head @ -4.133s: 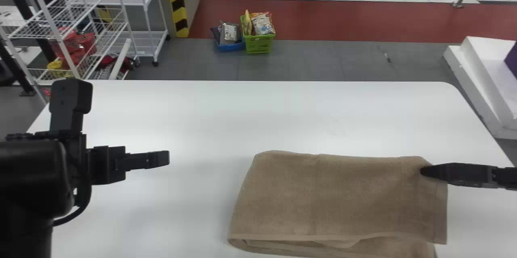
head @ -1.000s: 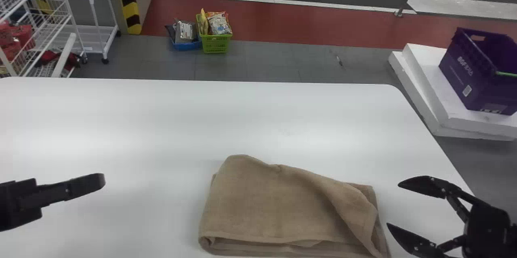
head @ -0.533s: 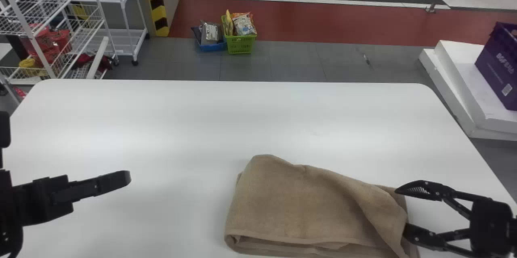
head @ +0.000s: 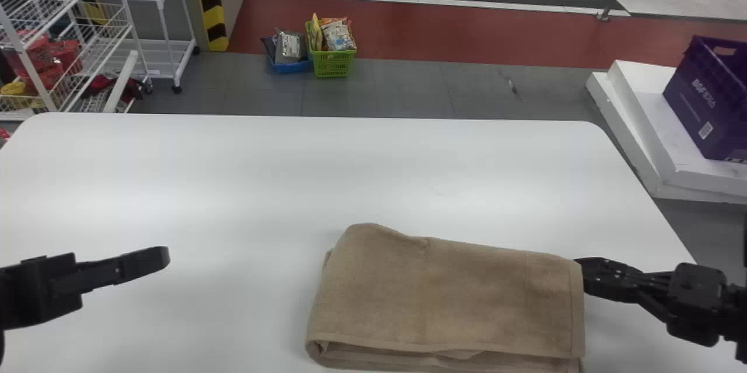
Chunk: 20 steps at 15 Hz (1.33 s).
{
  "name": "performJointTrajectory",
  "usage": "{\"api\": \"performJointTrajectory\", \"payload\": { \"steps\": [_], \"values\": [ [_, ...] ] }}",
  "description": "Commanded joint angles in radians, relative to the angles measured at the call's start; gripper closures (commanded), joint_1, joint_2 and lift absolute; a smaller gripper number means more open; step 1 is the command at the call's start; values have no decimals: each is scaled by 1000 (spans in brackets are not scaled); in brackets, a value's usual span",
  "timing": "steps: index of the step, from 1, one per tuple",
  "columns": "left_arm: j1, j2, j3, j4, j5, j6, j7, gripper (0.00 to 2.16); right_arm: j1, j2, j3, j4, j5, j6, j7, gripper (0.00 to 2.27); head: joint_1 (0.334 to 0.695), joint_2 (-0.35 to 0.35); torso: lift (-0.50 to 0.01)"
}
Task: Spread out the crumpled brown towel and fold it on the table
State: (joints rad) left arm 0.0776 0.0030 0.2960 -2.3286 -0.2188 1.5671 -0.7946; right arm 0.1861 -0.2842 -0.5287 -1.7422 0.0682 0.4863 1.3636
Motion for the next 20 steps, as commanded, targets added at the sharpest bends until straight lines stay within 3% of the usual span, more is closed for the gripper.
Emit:
{"api": "performJointTrajectory", "payload": {
  "steps": [1, 4, 7, 8, 10, 11, 12, 13, 17, 20],
  "values": [
    [-7, -6, 9, 0, -1, 4, -3, 87, -19, 3, -33, -80, -73, 357, 3, 1899, 695, -137, -127],
    [-7, -6, 9, 0, -2, 4, -5, 87, -148, -9, -86, -57, -102, 811, 3, 1899, 695, -136, -127],
    [-4, -6, 3, 0, -1, 4, -3, 87, -198, -13, -14, 41, -7, 934, 3, 1784, 695, -143, -127],
    [-2, -6, 2, -2, -2, 4, -5, 87, -201, -21, 12, 50, 21, 986, -43, 1494, 695, -141, -127],
    [2, -6, 3, -8, -1, 4, -5, 87, -186, -20, 33, 35, 81, 1004, -147, 154, 695, -141, -127],
    [2, -6, 8, -9, -1, 4, -8, 87, -169, -16, 29, 3, 102, 998, -187, -2, 695, -154, -127],
    [2, -6, 9, -8, -1, 4, -9, 87, -137, -16, 10, -36, 105, 970, -228, -2, 695, -166, -127],
    [2, -6, 11, -8, -1, 4, -9, 87, -120, -16, -34, -62, 85, 958, -219, 6, 695, -177, -127],
    [-7, -6, 3, -8, 1, 4, -2, 90, -77, -10, -223, -161, -137, 970, -86, 49, 695, -214, -127],
    [-7, -6, -3, -8, -1, 4, 0, 90, -77, 17, -280, -229, -168, 1059, 2, 53, 695, -215, -127]
  ]
}}
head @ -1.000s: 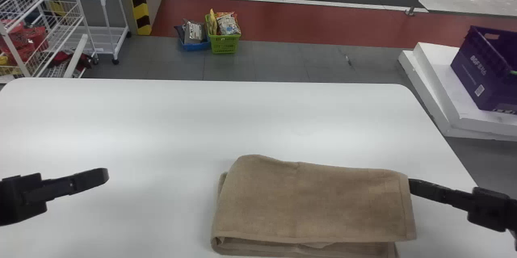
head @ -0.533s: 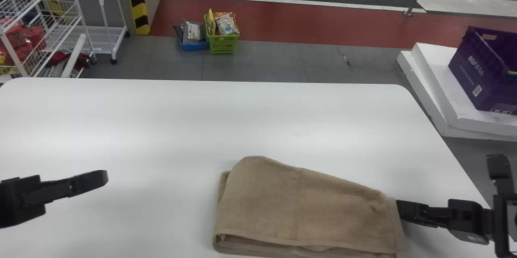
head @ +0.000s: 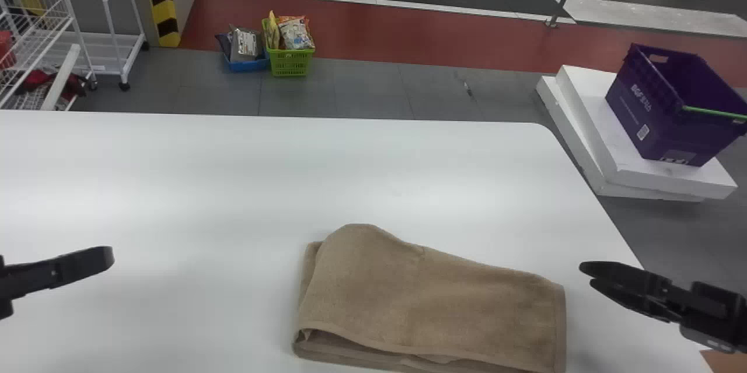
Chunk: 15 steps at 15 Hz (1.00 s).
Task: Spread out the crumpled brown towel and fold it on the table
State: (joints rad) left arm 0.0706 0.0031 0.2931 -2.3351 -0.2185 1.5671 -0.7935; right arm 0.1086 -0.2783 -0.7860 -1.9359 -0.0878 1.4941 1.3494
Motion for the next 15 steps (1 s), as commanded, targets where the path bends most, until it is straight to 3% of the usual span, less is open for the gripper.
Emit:
{"api": "performJointTrajectory", "payload": {
  "steps": [1, 4, 8, 9, 12, 15],
  "values": [
    [1, -6, 6, -1, -1, 4, -3, 90, 20, 25, -41, -77, -43, 78, 18, 56, 695, -215, -127],
    [1, -6, 24, -1, -1, 4, -7, 90, 148, 77, -30, -247, -46, -84, 18, 221, 695, -190, -127],
    [12, -6, 26, -3, -1, 4, -12, 90, 240, 80, -30, -410, 6, -22, 18, 350, 695, -155, -127],
    [12, -6, 29, -3, -2, 4, -13, 90, 252, 79, -35, -430, 29, 30, 18, 346, 695, -152, -127],
    [12, -6, 46, -1, -4, 4, -30, 90, 269, 27, -25, -437, 108, 78, 18, 346, 695, -161, -127],
    [15, -6, 51, -1, -4, 4, -46, 90, 246, 14, 5, -374, 152, 78, 18, 346, 695, -193, -127]
  ]
}}
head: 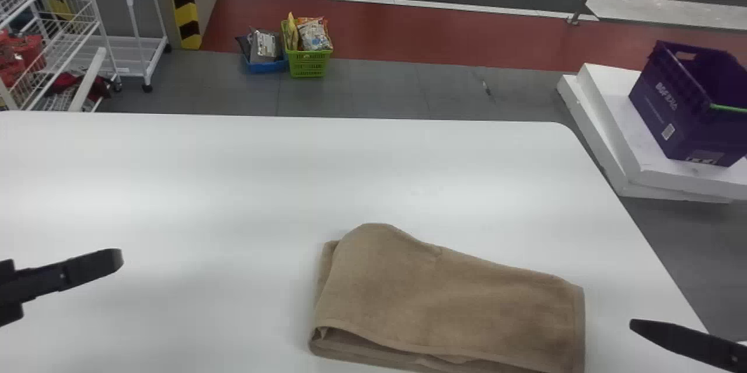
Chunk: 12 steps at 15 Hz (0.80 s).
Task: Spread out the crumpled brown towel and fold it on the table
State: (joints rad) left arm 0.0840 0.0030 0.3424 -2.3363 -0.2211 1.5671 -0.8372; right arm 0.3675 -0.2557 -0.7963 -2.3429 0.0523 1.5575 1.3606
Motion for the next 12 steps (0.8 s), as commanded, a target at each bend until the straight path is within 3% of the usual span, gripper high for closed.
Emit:
{"api": "performJointTrajectory", "payload": {
  "steps": [1, 12],
  "values": [
    [6, -6, 1, 0, 0, 4, -2, 90, -18, -8, 45, 63, 43, 15, 6, 350, 695, -198, -127],
    [23, -6, 20, 0, 9, 4, -14, 90, -113, -14, 160, 275, 106, 15, 6, 475, 695, -175, -127]
  ]
}}
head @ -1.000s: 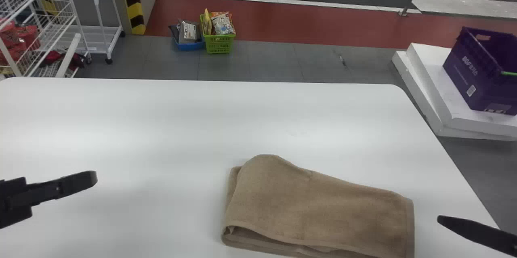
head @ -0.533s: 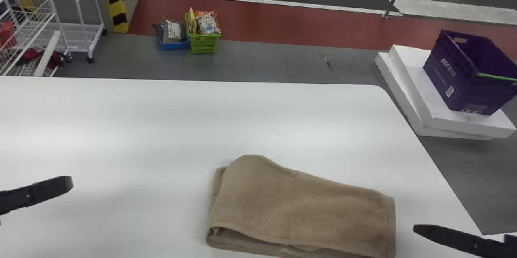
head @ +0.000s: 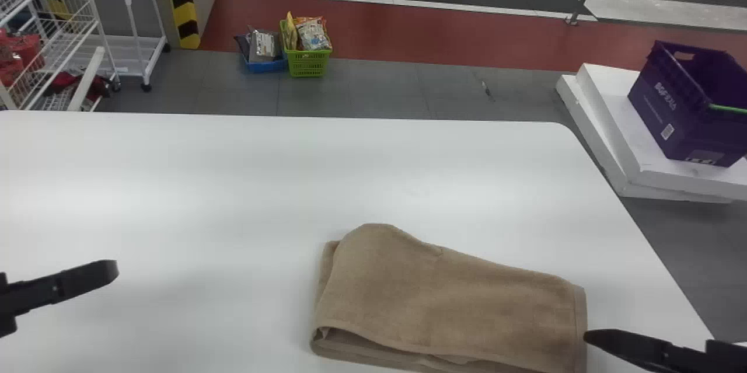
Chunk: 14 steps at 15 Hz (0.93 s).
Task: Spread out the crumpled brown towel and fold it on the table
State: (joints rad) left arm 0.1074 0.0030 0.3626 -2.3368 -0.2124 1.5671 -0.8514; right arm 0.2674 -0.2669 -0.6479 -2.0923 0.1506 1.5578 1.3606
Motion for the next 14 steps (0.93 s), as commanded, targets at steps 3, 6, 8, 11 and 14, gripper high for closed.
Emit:
{"api": "performJointTrajectory", "payload": {
  "steps": [3, 6, 8, 11, 14],
  "values": [
    [-2, -6, 1, 1, 1, 4, 2, 90, -36, -14, 37, 74, 12, 14, 0, 718, 695, -174, -127],
    [-5, -6, 1, 1, 1, 4, 2, 90, -62, -14, 59, 87, 10, 14, 0, 1264, 695, -164, -127],
    [-9, -6, 4, 2, 1, 4, 2, 90, -91, -14, 73, 98, 14, 14, 2, 1480, 695, -156, -127],
    [-17, -6, 6, 2, 1, 4, 2, 90, -137, -15, 83, 106, -25, 14, 6, 1565, 695, -137, -127],
    [-25, -6, -2, 2, -5, 4, 2, 90, -229, -14, 105, 106, -74, 14, 6, 1565, 695, -117, -127]
  ]
}}
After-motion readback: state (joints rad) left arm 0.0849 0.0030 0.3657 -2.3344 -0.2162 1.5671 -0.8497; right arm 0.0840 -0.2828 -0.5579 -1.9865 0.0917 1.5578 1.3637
